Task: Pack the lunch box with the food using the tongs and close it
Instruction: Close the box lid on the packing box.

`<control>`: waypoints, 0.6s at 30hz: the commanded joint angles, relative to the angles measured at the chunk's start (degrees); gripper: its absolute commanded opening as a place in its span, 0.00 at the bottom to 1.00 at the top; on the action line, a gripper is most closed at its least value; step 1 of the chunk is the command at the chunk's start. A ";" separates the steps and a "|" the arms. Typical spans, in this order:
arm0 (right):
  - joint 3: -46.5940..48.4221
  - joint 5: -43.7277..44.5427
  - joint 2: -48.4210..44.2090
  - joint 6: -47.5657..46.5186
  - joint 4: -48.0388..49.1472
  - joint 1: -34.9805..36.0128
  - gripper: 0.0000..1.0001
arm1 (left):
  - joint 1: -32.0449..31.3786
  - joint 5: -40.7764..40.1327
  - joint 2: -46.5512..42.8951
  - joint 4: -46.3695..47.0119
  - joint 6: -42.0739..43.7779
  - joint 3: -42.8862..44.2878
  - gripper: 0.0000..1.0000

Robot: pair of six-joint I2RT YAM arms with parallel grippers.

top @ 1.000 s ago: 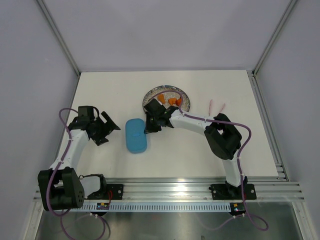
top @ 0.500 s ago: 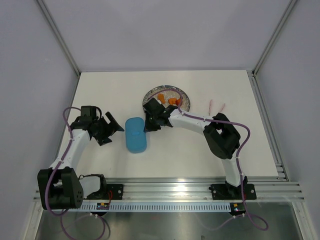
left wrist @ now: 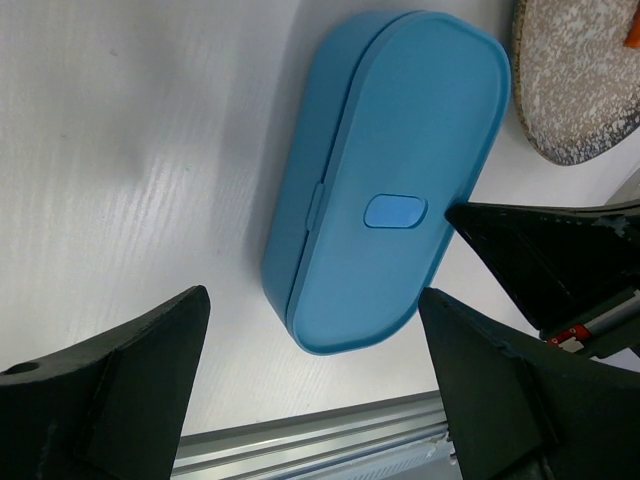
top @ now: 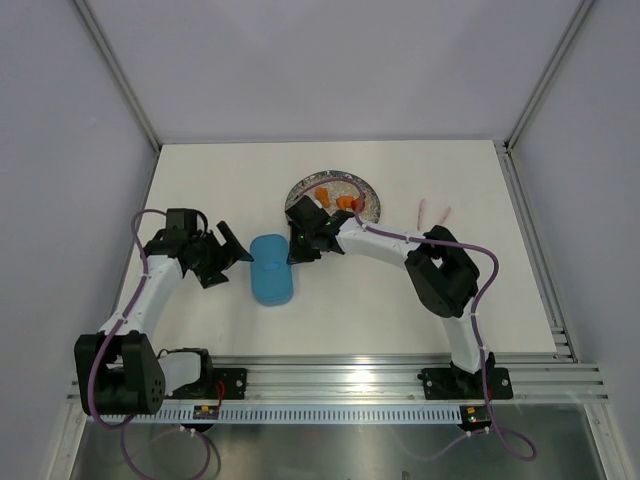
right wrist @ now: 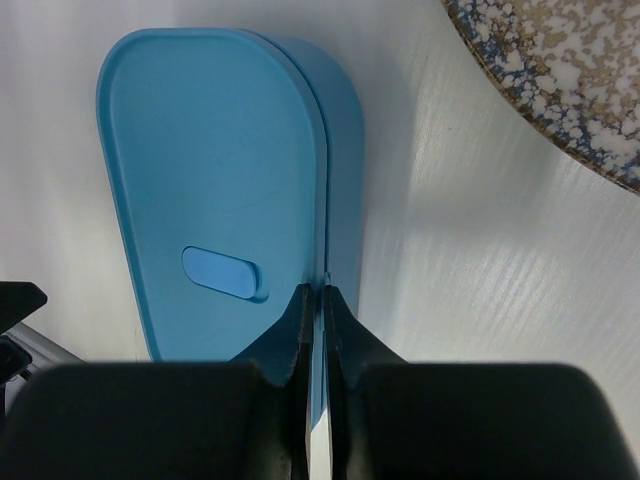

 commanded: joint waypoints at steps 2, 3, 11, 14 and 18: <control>-0.19 0.64 -1.09 -0.34 1.38 0.17 0.12 | -0.34 2.33 0.63 1.55 1.14 3.57 0.90; -0.28 0.55 -2.14 -0.42 1.47 0.17 0.20 | -0.34 2.15 0.55 1.28 1.40 4.35 0.90; -0.64 3.71 -7.15 -4.38 -0.64 0.25 0.50 | -0.42 -9.09 0.28 -7.77 6.41 13.05 0.91; 1.38 5.73 -7.60 -6.74 -2.83 0.95 0.51 | -0.42 -11.81 -0.16 -9.35 7.20 14.55 0.92; 5.60 5.91 -5.32 -7.98 -4.42 1.92 0.43 | -0.34 -14.36 -0.77 -10.93 7.12 14.65 0.93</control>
